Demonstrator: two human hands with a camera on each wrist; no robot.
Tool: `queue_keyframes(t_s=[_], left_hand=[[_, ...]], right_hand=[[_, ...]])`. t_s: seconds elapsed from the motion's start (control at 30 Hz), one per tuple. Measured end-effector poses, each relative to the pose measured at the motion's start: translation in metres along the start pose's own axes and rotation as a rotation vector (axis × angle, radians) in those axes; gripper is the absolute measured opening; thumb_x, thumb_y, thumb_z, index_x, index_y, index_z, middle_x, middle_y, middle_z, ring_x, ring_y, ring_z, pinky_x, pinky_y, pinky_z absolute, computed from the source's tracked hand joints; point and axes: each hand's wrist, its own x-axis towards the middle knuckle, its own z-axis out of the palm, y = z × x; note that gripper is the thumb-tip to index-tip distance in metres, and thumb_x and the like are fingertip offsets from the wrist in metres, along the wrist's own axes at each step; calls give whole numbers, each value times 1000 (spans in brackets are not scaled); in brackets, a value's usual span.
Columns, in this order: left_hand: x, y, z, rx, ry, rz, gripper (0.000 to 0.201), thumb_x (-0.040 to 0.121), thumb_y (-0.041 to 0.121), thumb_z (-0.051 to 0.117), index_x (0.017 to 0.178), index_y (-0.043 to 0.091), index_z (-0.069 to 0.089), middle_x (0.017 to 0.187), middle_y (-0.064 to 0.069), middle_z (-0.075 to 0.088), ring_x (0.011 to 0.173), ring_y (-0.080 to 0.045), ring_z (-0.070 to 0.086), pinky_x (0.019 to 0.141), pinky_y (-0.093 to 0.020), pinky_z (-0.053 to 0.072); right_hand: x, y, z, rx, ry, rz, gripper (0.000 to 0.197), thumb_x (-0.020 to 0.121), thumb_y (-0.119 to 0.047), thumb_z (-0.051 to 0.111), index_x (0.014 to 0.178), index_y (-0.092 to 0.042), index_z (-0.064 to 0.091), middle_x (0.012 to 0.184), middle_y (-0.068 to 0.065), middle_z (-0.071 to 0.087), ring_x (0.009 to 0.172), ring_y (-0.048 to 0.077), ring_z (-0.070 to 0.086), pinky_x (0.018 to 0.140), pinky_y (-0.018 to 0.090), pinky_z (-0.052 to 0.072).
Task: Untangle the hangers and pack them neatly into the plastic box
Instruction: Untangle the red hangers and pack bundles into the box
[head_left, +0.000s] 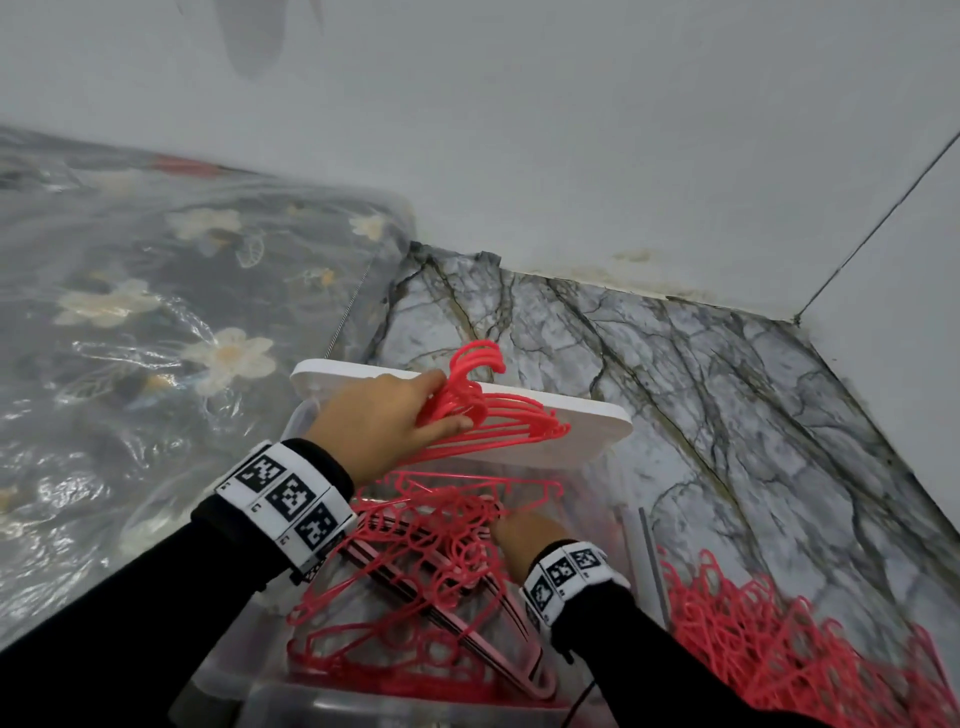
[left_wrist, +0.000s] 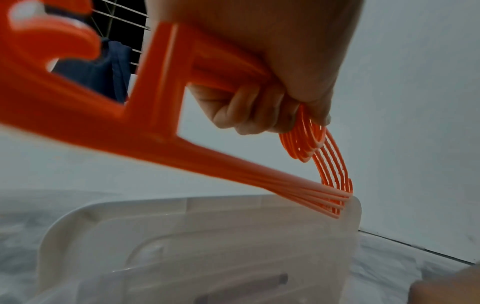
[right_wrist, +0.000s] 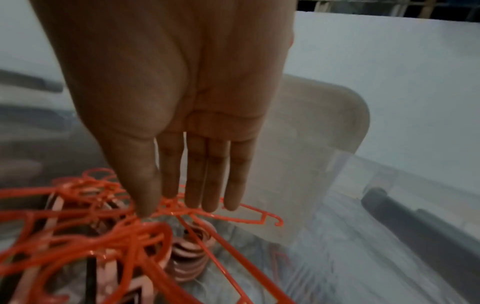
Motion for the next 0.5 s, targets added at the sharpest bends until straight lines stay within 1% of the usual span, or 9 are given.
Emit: queue_keyframes(t_s=[0.07, 0.13, 0.2, 0.23, 0.3, 0.37, 0.43, 0.5], left_hand=[[-1, -2, -1, 17, -4, 30, 68, 77, 76, 23, 112, 25, 52, 76, 8, 57, 64, -12, 49, 58, -31, 38], [0, -5, -2, 11, 1, 42, 74, 75, 77, 18, 114, 25, 51, 79, 7, 60, 66, -12, 50, 59, -31, 40], [0, -8, -2, 1, 12, 45, 74, 75, 78, 17, 115, 26, 51, 79, 6, 61, 64, -10, 48, 57, -30, 36], [0, -9, -1, 4, 14, 46, 74, 75, 78, 17, 115, 26, 51, 79, 6, 61, 64, -11, 49, 57, -30, 36], [-1, -11, 1, 27, 11, 49, 73, 75, 78, 17, 114, 27, 51, 80, 5, 62, 68, -14, 56, 58, -32, 40], [0, -11, 3, 42, 14, 57, 70, 76, 78, 18, 112, 27, 51, 80, 4, 63, 71, -15, 59, 58, -32, 41], [1, -10, 3, 40, 16, 66, 69, 77, 77, 19, 113, 27, 51, 81, 4, 64, 72, -15, 59, 59, -31, 42], [2, -8, 3, 34, 15, 72, 71, 77, 78, 19, 116, 28, 50, 82, 4, 65, 73, -15, 60, 62, -32, 45]], right_hand=[[9, 3, 10, -19, -33, 52, 37, 95, -10, 48, 131, -2, 50, 133, 19, 52, 122, 35, 51, 101, 47, 43], [15, 9, 18, -14, -49, 73, 39, 95, -8, 47, 133, -1, 46, 135, 19, 50, 124, 35, 49, 102, 45, 41], [22, 16, 24, -2, 4, 91, 45, 90, -1, 51, 134, 0, 43, 134, 20, 50, 123, 36, 50, 100, 45, 43], [26, 18, 25, 2, 53, 96, 52, 88, 0, 53, 138, 0, 38, 136, 20, 47, 124, 36, 49, 100, 46, 43], [37, 21, 27, -16, 147, 88, 66, 86, -3, 56, 145, -3, 26, 142, 19, 39, 131, 34, 41, 104, 48, 37], [47, 19, 28, -59, 181, 79, 62, 87, -5, 51, 144, -7, 26, 145, 14, 36, 135, 30, 34, 108, 50, 30], [55, 16, 31, -79, 150, 53, 56, 91, -5, 45, 144, -9, 26, 149, 12, 32, 137, 30, 29, 107, 51, 29], [61, 12, 34, -94, 101, 18, 52, 94, -6, 41, 144, -8, 26, 149, 14, 32, 138, 31, 28, 106, 50, 29]])
